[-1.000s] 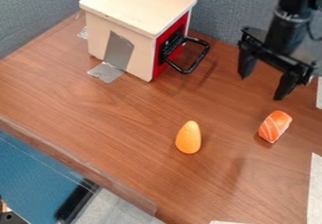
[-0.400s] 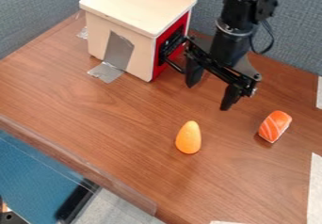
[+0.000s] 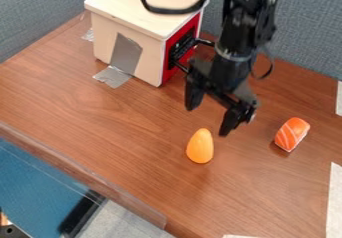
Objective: Move yellow object and place it infront of the drawer
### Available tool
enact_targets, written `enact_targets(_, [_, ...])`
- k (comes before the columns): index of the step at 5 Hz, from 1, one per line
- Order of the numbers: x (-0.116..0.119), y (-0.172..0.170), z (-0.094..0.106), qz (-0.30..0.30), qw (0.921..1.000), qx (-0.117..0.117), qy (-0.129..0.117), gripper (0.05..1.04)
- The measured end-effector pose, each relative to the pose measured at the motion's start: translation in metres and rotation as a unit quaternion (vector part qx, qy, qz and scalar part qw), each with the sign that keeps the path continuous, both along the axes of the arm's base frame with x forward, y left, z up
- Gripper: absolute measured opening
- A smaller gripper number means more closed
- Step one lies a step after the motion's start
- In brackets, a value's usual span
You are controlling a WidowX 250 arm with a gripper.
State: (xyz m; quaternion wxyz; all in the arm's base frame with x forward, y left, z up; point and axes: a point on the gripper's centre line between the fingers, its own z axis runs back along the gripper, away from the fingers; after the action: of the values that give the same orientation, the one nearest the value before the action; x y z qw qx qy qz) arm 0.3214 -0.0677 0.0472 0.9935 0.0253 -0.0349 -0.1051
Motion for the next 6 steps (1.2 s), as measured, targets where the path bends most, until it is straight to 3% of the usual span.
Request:
enact_targets(1, [-0.004, 0.0, -0.026, -0.015, 0.9991, 0.01, 0.039, 1.0])
enact_targets(2, [-0.01, -0.003, -0.037, -0.021, 0.9977, 0.016, 0.063, 0.993])
enact_targets(3, [-0.014, -0.002, -0.037, -0.027, 0.9966, 0.018, 0.076, 0.925])
enact_targets(4, [-0.015, -0.001, -0.037, -0.024, 0.9965, 0.021, 0.078, 0.634])
enact_targets(5, [-0.008, -0.002, -0.033, -0.018, 0.9972, 0.023, 0.068, 0.551])
enact_targets(6, [-0.001, -0.004, -0.025, -0.015, 0.9978, 0.021, 0.061, 0.551])
